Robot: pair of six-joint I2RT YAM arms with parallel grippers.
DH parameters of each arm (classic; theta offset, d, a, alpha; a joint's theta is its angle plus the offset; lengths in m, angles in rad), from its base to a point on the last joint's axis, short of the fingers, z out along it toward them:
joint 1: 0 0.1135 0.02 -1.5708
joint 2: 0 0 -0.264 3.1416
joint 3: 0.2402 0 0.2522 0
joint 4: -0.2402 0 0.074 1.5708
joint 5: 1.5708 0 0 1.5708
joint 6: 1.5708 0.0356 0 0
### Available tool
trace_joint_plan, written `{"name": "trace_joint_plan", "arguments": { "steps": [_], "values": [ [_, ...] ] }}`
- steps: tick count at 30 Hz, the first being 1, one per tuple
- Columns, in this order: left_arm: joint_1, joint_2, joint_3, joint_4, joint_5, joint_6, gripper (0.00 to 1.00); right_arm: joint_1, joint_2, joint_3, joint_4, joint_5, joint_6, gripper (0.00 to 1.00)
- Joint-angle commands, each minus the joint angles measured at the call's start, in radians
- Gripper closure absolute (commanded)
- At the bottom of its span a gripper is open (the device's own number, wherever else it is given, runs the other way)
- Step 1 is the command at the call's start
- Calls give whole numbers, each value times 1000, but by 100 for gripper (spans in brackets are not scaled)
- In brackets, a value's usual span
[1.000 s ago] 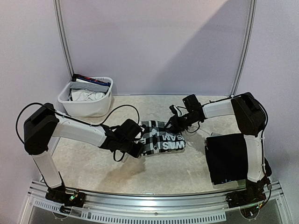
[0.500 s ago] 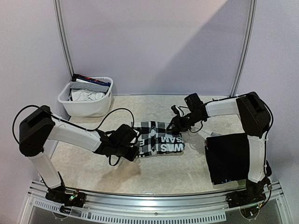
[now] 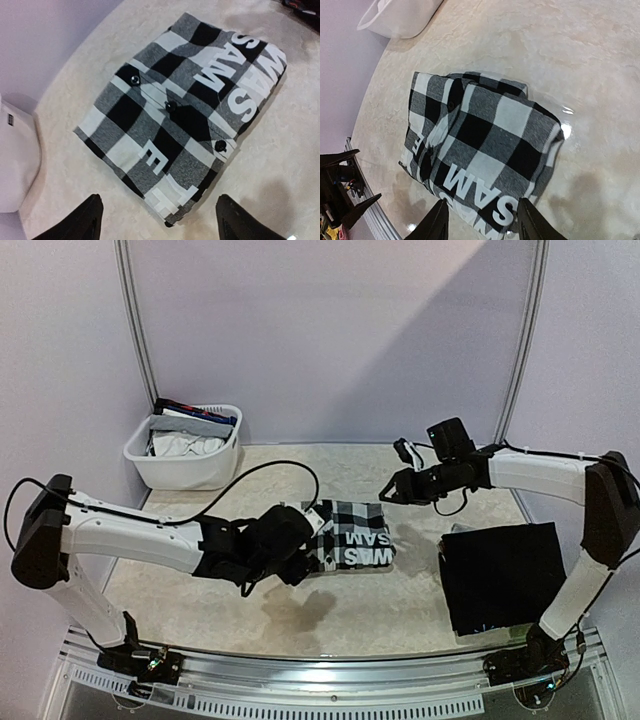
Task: Fold and stack the mixed laundry pile
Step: Adjust the square-folded shirt at the center of the board, then pick up the square-folded shirt from the center of the board.
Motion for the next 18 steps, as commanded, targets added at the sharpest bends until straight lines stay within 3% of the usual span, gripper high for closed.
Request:
{"name": "trace_joint_plan", "arguments": {
  "steps": [1,3,11,13,18],
  "values": [
    [-101,69,99,-30,-254,233,19,-5,-140,-96,-3,159,50,52],
    [-133,136,166,-28,-319,325,16,-6,-191,-135,3,211,81,49],
    [-174,419,428,-124,-292,541,17,-18,-347,-230,-51,436,135,6],
    [-179,456,468,-135,-258,575,17,-28,-377,-249,-56,462,145,1],
    [-181,543,546,-146,-235,650,17,-38,-415,-273,-59,499,156,1]
  ]
}}
